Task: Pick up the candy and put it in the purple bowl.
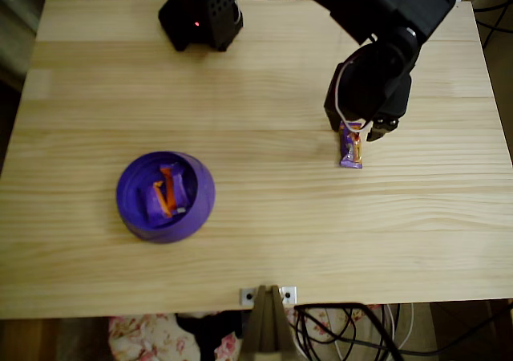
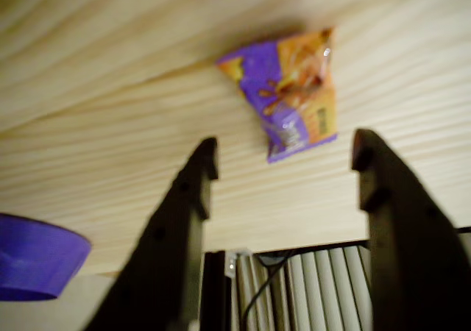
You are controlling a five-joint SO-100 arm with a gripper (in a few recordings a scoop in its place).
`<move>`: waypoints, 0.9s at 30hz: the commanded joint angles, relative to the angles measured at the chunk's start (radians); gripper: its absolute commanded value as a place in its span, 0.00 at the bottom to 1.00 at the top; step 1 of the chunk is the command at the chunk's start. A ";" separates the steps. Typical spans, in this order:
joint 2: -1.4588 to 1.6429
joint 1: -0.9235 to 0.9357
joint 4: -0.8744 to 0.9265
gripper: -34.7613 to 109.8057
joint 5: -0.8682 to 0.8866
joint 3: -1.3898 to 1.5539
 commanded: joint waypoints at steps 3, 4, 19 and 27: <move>0.155 -0.041 0.003 0.47 -0.014 -0.018; 0.155 -0.043 0.002 0.47 -0.020 -0.018; 0.141 -0.044 -0.061 0.50 -0.106 0.009; 0.133 -0.034 -0.101 0.50 -0.115 0.038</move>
